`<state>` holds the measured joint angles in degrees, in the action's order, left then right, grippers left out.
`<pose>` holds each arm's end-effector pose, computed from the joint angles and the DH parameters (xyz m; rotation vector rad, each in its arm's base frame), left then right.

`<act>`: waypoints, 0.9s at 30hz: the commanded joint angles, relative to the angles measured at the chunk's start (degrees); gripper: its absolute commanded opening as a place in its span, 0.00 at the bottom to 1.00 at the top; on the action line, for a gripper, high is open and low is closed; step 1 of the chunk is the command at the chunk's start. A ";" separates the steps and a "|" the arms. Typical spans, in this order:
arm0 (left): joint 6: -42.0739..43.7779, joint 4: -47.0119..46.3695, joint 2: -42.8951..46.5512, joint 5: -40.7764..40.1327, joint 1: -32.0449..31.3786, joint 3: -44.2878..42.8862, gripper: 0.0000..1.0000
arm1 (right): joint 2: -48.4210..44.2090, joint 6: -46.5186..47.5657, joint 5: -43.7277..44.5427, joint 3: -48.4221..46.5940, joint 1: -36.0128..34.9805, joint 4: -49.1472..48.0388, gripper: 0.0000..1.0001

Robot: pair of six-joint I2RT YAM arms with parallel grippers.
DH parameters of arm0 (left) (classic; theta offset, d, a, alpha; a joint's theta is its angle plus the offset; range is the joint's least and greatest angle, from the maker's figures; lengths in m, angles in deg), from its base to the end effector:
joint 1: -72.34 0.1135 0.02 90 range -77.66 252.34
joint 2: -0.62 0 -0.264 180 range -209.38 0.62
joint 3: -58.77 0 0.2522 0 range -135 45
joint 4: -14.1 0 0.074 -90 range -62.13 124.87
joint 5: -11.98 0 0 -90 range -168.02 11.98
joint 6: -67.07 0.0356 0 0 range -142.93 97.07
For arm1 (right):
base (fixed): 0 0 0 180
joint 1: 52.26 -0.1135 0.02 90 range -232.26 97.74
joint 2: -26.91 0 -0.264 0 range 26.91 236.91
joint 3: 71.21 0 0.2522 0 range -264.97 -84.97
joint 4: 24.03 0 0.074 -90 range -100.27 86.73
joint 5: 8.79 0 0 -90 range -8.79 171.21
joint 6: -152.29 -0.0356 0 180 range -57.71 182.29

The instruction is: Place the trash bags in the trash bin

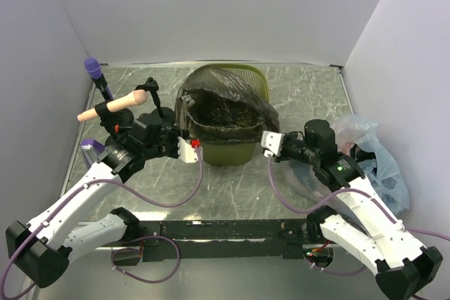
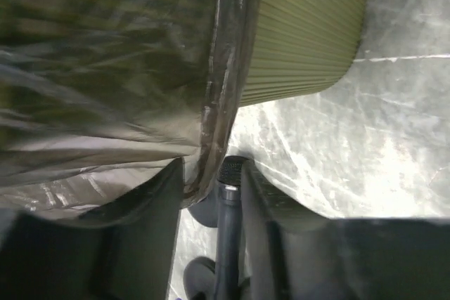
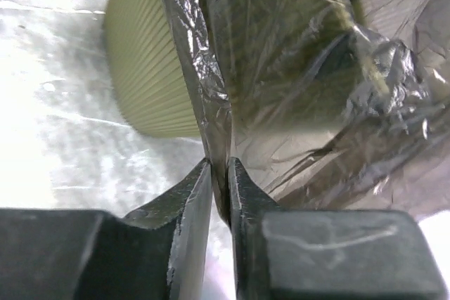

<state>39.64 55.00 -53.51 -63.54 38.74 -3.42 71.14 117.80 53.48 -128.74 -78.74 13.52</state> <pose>0.1668 -0.1215 0.3040 1.6745 1.3062 0.0281 0.1470 0.0917 0.3123 -1.4918 1.2492 0.1479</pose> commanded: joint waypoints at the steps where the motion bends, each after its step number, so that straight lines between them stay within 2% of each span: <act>1: -5.26 12.10 -0.01 3.17 -0.06 -9.04 0.52 | -2.91 -5.57 -1.53 -7.45 -0.06 8.62 0.26; 4: -9.10 23.72 1.22 10.36 -0.23 -14.31 0.62 | -6.07 -9.35 -4.79 -11.15 -0.06 15.83 0.32; 6: -12.27 30.85 0.78 14.16 -0.14 -18.44 0.65 | -7.40 -13.65 -5.93 -13.61 -0.06 17.95 0.35; 9: -18.60 35.43 -2.11 14.88 -0.06 -25.47 0.66 | -7.23 -19.02 -5.68 -17.65 -0.06 19.54 0.37; 11: -22.03 35.27 -4.13 13.91 0.03 -30.22 0.66 | -6.35 -22.35 -4.01 -19.16 -0.06 18.14 0.38; 14: -25.90 30.72 -7.47 12.33 1.26 -36.11 0.66 | -4.77 -27.72 -1.20 -18.99 0.29 12.61 0.45; 16: -32.12 22.66 -9.84 7.43 3.10 -37.62 0.70 | -3.10 -29.66 0.12 -18.46 0.46 8.40 0.50; 17: -35.64 17.74 -11.94 6.45 5.37 -38.84 0.70 | -1.88 -29.93 0.48 -18.46 0.46 7.33 0.52; 20: -42.59 10.50 -17.83 5.74 11.26 -44.81 0.71 | 2.95 -29.40 1.88 -21.35 0.38 8.02 0.53; 23: -43.50 7.33 -22.76 9.41 13.04 -50.53 0.71 | 6.39 -32.04 6.09 -23.99 0.46 7.85 0.53; 27: -43.76 -1.55 -26.37 17.32 12.08 -52.29 0.72 | 6.05 -32.47 5.14 -22.42 0.73 7.67 0.54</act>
<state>-0.10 64.75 -78.45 -54.07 52.05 -51.90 78.59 88.20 56.98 -150.12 -78.45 23.18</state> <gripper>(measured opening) 0.715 0.531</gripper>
